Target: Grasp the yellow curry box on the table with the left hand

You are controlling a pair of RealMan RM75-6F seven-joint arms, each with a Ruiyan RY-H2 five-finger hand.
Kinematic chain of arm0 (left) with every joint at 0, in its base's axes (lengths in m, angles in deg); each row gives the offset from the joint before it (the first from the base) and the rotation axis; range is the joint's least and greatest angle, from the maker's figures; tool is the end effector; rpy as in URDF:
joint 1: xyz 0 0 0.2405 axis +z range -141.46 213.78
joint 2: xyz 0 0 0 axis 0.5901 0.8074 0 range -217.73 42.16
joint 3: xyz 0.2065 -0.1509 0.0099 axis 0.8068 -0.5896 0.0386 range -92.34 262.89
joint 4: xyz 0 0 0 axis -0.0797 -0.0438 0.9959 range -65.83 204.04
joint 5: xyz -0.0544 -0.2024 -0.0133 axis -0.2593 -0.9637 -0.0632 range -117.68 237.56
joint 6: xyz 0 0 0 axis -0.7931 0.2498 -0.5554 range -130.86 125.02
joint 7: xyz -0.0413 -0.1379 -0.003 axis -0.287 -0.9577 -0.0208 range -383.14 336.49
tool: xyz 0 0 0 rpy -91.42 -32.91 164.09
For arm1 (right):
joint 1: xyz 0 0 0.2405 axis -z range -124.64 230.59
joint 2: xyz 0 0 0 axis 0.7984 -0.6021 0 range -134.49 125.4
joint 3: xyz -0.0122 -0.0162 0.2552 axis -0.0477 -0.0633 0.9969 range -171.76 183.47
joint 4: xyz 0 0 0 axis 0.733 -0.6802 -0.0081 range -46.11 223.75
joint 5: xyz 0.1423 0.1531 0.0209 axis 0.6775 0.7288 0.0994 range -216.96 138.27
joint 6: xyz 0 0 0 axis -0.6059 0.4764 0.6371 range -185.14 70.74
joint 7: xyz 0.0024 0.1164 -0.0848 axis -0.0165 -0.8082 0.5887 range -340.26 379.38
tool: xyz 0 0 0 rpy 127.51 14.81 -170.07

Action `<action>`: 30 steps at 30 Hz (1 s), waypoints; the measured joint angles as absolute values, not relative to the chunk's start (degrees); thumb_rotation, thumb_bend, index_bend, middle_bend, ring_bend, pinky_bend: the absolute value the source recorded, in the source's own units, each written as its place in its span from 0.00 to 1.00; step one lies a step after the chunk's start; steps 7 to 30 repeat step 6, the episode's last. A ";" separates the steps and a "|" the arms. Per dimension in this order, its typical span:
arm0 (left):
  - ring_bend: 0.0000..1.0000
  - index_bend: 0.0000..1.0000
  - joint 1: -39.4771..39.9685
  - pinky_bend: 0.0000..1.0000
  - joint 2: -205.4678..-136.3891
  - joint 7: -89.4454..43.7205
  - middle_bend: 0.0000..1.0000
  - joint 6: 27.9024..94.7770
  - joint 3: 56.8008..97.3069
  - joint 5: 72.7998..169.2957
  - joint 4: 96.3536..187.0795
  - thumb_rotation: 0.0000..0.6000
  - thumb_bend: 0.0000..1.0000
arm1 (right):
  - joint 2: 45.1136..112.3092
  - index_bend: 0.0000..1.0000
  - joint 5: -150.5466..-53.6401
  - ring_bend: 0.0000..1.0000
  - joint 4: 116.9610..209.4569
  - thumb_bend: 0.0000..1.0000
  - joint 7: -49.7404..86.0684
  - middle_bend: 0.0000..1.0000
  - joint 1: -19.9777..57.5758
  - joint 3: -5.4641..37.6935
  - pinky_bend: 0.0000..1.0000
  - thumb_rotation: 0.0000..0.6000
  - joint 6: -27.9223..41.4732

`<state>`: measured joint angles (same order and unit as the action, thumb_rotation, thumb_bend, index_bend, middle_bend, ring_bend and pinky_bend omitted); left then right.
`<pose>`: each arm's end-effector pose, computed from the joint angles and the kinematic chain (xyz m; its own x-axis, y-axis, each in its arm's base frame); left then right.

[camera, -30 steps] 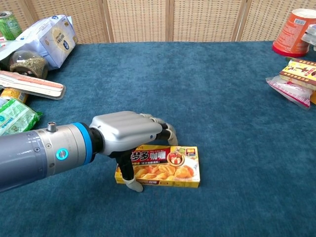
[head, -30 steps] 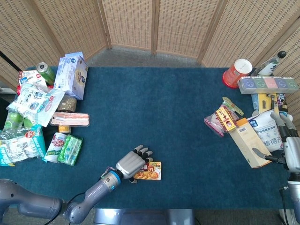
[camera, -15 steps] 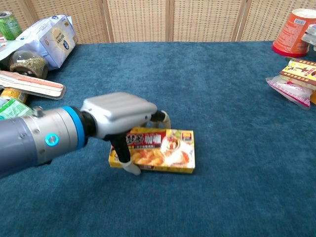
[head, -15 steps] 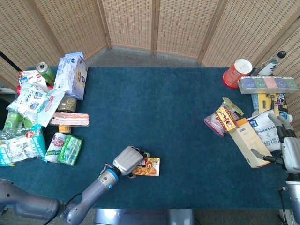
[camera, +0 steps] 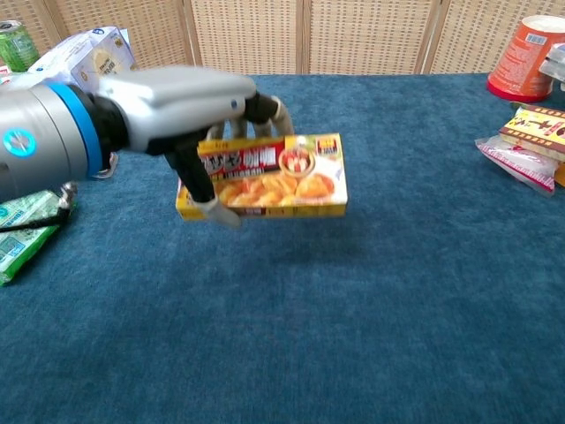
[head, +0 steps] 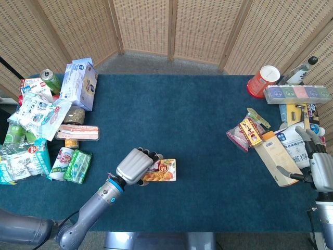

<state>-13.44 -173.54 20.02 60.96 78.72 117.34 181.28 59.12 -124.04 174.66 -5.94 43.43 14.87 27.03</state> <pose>-0.0464 0.2708 -0.0079 0.5413 0.2108 0.8140 0.7299 -0.5983 -0.3305 -0.3097 -0.2304 0.1898 0.0606 0.1070 0.9924 -0.9927 -0.0979 0.0712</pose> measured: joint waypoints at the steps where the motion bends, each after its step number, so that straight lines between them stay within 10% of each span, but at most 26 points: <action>1: 0.64 0.49 -13.44 0.75 -172.99 20.01 0.57 61.24 78.41 117.39 181.84 1.00 0.00 | 59.09 0.00 -124.01 0.00 174.75 0.00 -5.90 0.00 43.41 14.88 0.00 1.00 26.99; 30: 0.64 0.49 -13.54 0.75 -170.78 20.33 0.57 62.47 77.27 117.51 184.41 1.00 0.00 | 59.01 0.00 -124.26 0.00 175.00 0.00 -5.76 0.00 43.47 14.85 0.00 1.00 27.29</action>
